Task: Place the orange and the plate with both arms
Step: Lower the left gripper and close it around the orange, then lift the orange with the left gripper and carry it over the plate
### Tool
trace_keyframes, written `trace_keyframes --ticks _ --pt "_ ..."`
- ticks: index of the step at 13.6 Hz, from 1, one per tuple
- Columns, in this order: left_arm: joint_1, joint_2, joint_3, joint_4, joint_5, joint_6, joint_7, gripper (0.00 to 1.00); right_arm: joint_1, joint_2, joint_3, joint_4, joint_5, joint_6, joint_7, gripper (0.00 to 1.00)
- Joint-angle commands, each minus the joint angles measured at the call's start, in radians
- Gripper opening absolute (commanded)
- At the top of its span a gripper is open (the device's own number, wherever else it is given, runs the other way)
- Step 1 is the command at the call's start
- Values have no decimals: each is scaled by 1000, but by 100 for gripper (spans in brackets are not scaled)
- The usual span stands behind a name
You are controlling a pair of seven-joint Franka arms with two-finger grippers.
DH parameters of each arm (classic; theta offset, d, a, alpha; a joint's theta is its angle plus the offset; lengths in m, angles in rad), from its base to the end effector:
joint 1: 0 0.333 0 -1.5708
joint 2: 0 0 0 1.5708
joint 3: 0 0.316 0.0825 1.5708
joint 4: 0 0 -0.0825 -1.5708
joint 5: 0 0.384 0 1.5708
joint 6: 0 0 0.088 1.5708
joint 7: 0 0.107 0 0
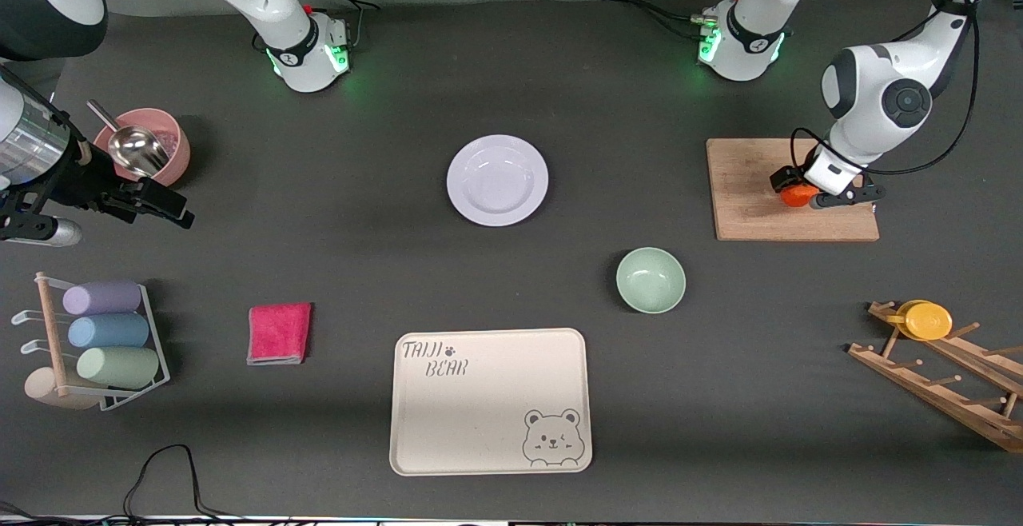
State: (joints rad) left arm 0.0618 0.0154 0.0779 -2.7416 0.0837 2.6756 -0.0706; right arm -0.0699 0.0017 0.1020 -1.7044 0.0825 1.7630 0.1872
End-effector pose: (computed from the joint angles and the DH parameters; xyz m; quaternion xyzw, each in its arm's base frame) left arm 0.3834 0.0515 0.2089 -0.9968 -0.0669 0.0412 0.0164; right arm 0.5681 0.0255 0.5773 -0.9952 0.0841 -0.0238 0.0436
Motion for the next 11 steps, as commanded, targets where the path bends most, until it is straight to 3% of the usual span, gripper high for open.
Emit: trace_keyframes --ticks 1,2,8,11 --pt "3 -11 3 -13 10 15 -5 6 -1 -2 1 2 20 -3 12 100" --pt "3 -8 3 -13 10 17 -5 0 -1 -2 1 2 20 -2 12 100" --pt "3 -18 3 -7 10 3 -5 0 -1 -2 1 2 20 -2 12 100" --pt "-6 -104 2 5 10 -75 -3 0 -1 -3 1 2 20 -2 12 100"
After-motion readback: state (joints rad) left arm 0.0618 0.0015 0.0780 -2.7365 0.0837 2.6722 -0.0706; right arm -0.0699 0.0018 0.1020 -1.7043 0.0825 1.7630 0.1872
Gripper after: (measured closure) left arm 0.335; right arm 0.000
